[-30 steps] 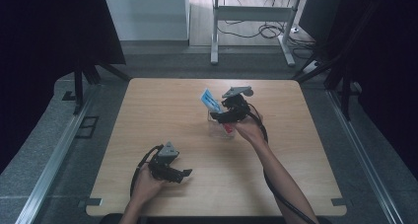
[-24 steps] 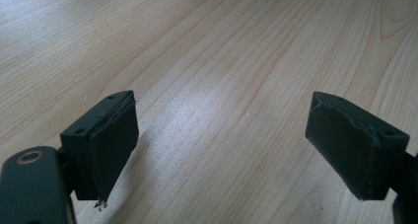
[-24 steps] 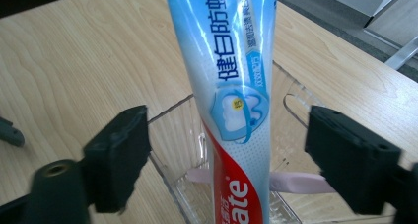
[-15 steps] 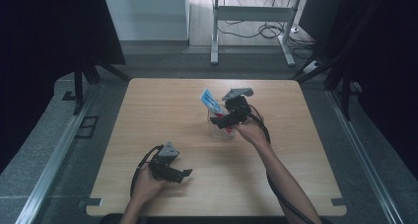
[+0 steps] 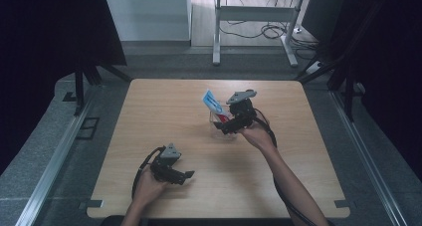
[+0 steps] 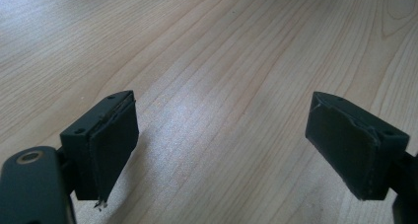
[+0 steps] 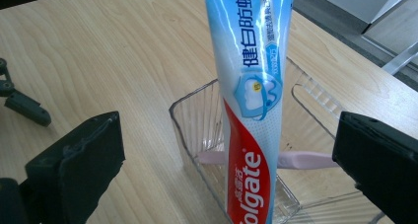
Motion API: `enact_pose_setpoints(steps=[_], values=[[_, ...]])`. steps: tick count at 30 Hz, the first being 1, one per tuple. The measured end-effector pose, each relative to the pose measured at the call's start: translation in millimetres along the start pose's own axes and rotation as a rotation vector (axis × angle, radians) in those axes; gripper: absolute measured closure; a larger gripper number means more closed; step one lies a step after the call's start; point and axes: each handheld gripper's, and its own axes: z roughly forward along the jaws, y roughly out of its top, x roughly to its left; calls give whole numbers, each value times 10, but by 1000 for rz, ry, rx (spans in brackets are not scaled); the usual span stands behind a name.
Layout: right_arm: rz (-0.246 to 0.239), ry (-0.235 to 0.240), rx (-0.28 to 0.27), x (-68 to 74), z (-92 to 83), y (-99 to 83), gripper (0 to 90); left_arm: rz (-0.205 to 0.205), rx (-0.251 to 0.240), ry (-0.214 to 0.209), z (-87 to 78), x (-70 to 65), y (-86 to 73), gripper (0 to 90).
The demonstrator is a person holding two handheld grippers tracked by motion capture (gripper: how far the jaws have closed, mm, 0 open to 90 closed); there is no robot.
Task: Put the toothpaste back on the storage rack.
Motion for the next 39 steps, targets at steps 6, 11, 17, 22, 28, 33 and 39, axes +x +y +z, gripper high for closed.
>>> enact_pose_setpoints(steps=[6,11,17,22,28,33,39], values=[[-1,-2,2,29,-51,-42,0,-3,-1,1,0,-1,-1,130],[2,5,-1,46,-87,-92,0,-2,-1,3,0,-1,0,130],[2,15,-11,76,-130,-158,0,-2,-1,5,4,-2,-1,130],[-3,15,-5,105,-154,-222,0,-1,1,6,6,-3,-3,130],[-7,17,-3,141,-194,-322,0,6,3,5,9,0,-5,130],[-4,19,-15,176,-249,-386,0,4,3,6,10,-5,-6,130],[-6,28,-23,227,-340,-466,0,7,1,9,3,-1,-8,130]])
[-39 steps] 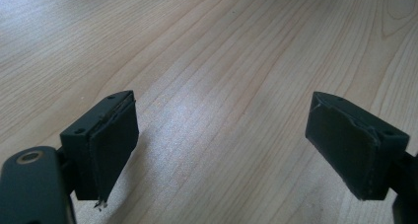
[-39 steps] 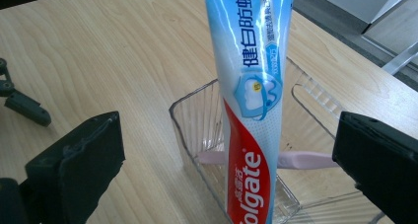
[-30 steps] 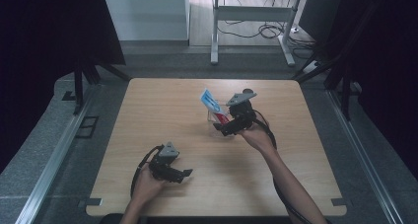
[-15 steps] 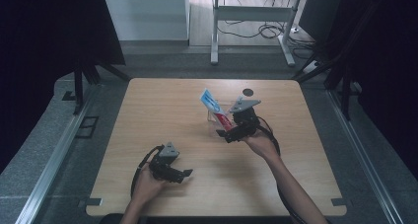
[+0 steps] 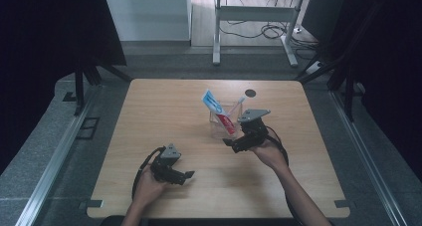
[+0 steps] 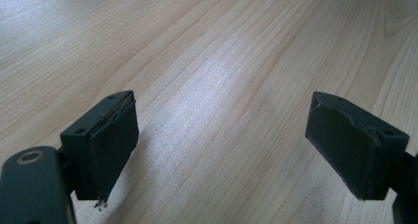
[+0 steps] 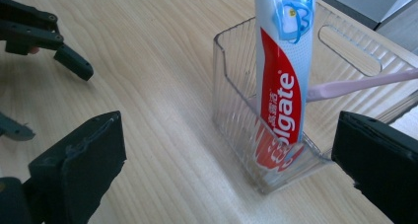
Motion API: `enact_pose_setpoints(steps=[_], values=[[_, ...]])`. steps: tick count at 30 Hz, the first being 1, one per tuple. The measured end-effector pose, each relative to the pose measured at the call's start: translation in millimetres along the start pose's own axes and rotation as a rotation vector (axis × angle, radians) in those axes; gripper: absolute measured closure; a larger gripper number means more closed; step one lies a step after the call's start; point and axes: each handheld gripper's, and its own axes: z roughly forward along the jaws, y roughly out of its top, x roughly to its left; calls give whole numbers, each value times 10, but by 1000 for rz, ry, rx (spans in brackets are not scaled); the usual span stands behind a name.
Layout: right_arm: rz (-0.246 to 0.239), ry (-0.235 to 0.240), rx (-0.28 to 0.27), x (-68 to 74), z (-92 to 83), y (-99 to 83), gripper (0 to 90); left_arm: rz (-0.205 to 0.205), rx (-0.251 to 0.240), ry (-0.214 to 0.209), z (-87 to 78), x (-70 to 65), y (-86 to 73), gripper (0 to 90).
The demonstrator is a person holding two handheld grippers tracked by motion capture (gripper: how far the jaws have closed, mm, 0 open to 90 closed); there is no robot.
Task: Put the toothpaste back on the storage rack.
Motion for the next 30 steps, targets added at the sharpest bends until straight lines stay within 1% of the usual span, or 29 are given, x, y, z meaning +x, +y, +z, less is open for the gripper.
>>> enact_pose_setpoints(steps=[3,5,12,14,18,19,21,25,27,30], values=[[1,13,3,28,-37,-44,0,-5,-3,-5,-2,2,0,130],[-2,14,6,41,-57,-74,0,-8,-7,-8,-3,2,0,130],[12,10,8,65,-145,-211,0,-14,-17,-13,-3,-3,1,130],[13,7,9,65,-164,-243,0,-11,-18,-17,-3,-6,1,131],[21,-1,11,62,-222,-314,0,7,-15,-25,3,-19,3,136],[24,-1,12,61,-234,-326,0,0,-15,-25,6,-24,0,135],[28,-5,15,56,-264,-360,0,7,-7,-18,10,-15,-3,135],[34,-14,21,50,-313,-417,0,-6,-6,-1,-3,0,-10,133],[36,-19,27,46,-346,-449,0,-22,-16,12,-17,4,-10,132],[39,-26,27,42,-395,-492,0,-42,-20,20,-31,17,-16,131]])
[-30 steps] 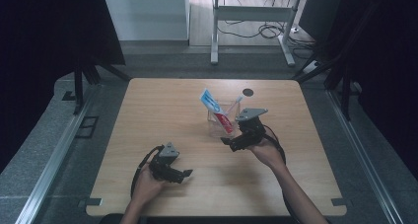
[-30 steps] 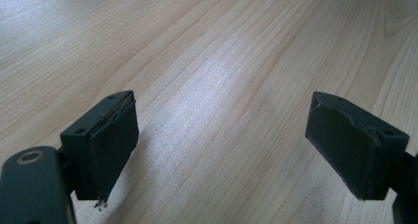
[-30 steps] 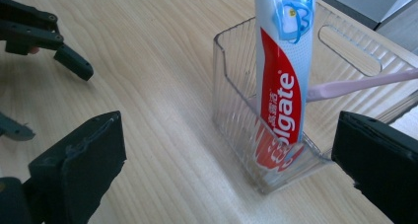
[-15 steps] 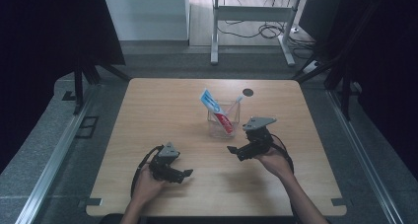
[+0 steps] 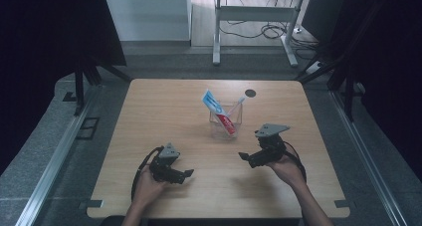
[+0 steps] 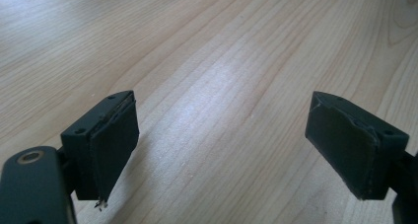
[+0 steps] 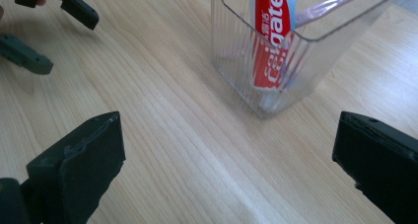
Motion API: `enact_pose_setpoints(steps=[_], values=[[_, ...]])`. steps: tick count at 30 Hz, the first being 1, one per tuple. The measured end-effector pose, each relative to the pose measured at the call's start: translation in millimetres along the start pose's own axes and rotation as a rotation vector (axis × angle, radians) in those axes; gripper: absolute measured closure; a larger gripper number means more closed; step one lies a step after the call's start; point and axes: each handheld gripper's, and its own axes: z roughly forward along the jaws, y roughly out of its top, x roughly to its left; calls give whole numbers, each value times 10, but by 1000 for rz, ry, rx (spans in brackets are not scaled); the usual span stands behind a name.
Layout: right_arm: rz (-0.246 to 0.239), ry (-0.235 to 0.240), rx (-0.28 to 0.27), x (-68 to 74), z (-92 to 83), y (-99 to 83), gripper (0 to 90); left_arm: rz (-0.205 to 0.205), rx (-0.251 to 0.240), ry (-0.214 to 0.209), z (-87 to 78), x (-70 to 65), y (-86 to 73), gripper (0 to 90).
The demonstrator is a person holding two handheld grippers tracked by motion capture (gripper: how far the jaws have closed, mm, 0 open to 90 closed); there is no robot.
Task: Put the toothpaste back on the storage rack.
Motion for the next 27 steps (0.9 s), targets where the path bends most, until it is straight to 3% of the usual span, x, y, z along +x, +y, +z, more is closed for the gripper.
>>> enact_pose_setpoints(steps=[6,15,27], values=[[11,-20,0,-20,-117,-87,0,7,9,11,5,1,-12,130],[36,-53,3,-58,-304,-262,0,9,4,-4,10,-7,-15,131],[109,-88,-5,-82,-433,-611,0,29,3,-24,27,-34,-17,129]])
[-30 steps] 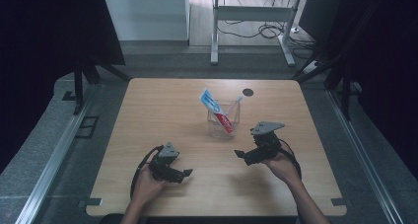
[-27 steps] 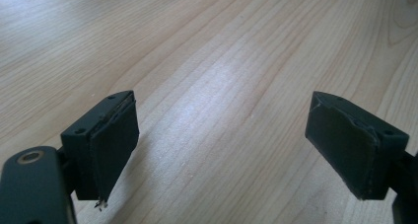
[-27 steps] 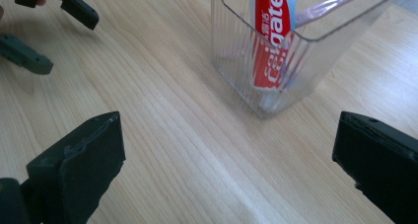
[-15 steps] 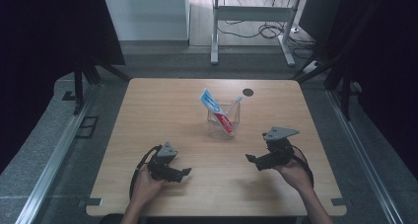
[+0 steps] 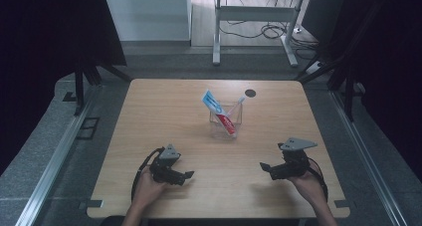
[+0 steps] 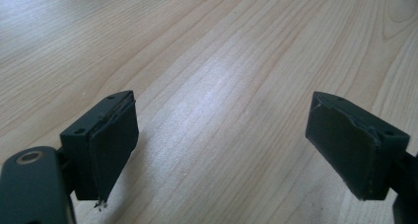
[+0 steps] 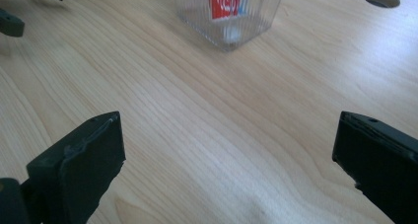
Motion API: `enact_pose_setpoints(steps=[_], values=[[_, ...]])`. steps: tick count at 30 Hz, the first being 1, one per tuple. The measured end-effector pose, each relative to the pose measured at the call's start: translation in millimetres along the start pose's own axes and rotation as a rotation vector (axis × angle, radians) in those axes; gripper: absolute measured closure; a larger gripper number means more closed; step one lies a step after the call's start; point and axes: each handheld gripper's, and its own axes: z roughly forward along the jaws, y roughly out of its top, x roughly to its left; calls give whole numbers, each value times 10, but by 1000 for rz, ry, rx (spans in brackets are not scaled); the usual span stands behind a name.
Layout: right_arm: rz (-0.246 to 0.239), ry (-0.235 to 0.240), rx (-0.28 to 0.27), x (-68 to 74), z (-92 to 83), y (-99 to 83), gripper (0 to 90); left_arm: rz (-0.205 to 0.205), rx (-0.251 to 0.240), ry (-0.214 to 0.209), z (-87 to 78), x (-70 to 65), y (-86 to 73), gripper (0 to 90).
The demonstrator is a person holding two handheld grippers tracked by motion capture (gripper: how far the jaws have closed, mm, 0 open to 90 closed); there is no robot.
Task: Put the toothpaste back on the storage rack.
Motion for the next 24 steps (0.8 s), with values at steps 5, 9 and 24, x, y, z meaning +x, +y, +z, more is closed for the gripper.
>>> enact_pose_setpoints(steps=[5,9,24], values=[[21,2,-6,-18,22,-131,0,19,8,4,16,-23,4,129],[26,2,8,-23,71,-231,0,24,2,10,6,-27,8,129],[-1,4,66,37,229,-453,0,13,10,18,24,-23,-6,130]])
